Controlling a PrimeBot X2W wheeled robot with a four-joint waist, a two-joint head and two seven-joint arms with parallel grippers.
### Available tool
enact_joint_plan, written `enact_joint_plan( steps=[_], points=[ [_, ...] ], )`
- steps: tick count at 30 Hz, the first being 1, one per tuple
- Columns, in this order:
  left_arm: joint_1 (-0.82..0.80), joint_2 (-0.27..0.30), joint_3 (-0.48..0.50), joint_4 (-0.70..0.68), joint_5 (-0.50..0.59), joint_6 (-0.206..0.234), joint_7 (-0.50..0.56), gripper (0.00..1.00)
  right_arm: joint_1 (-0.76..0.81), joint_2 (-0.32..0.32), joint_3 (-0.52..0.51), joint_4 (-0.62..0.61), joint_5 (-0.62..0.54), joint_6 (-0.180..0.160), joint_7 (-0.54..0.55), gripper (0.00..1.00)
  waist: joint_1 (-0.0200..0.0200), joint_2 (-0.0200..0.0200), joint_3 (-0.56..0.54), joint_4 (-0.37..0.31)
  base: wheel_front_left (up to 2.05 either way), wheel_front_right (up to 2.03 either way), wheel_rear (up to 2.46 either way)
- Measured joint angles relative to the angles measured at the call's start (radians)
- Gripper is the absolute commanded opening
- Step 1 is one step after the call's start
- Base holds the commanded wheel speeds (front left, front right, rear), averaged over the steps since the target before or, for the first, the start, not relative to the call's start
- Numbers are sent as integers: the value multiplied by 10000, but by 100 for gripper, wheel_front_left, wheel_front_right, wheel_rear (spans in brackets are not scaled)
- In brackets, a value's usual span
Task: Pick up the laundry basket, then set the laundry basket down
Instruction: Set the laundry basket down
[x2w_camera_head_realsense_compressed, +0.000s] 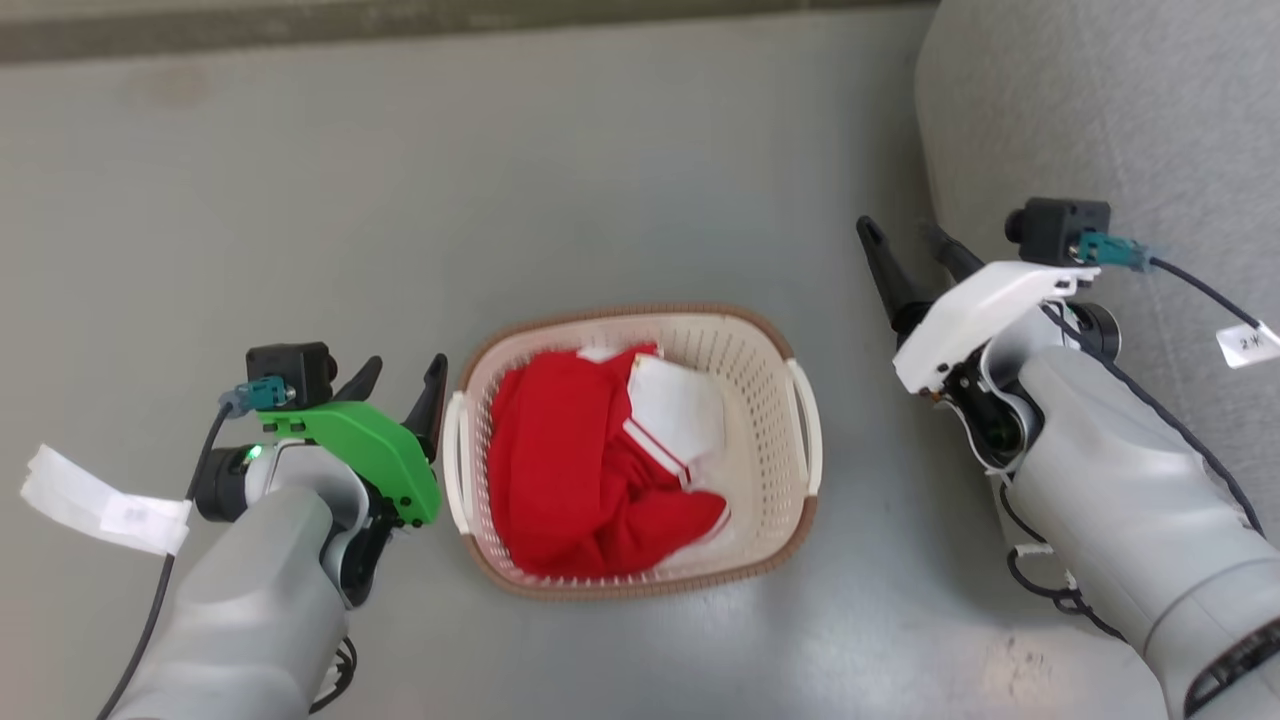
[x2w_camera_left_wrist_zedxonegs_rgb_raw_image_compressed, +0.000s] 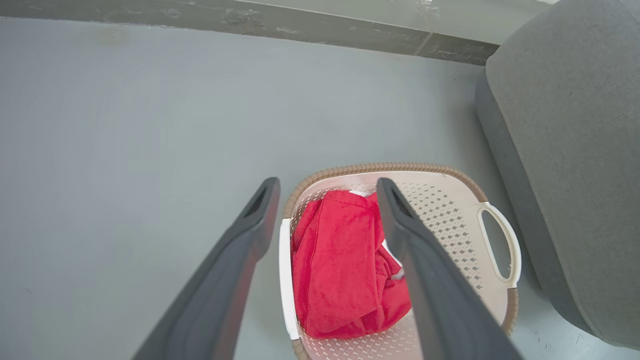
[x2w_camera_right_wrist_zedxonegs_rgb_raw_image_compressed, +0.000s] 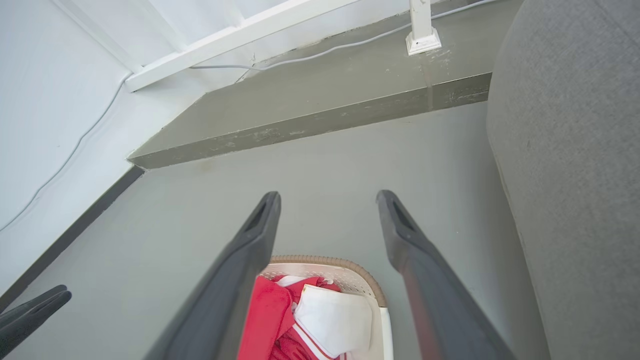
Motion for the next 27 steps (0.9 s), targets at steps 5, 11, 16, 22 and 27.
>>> enact_joint_plan(
  steps=[5, 11, 16, 22, 27],
  points=[
    [295, 107, 167, -499, 2, 0, -40, 100, 552, -265, -715, -725, -485, -2, -2, 100, 0, 0, -858, 39, 0, 0, 0],
    [553, 481, 851, -1241, 209, 0, -40, 100, 1163, -343, -1266, -1674, -1254, -86, -2, 100, 0, 0, -1717, 82, 0, 0, 0],
    [896, 700, 1580, -1944, 629, 10, -40, 100, 1904, -518, -1785, -2472, -1889, -328, -2, 100, 0, 0, -2431, 120, 0, 0, 0],
    [1682, 926, 2251, -2846, 968, 291, -40, 100, 2491, -564, -2355, -3649, -2667, -652, -2, 100, 0, 0, -3166, 145, 0, 0, 0],
    [2055, 1068, 2878, -3889, 1484, 591, -42, 100, 3053, -738, -3081, -4694, -3267, -1058, -13, 100, 0, 0, -3575, 133, 0, 0, 0]
  ],
)
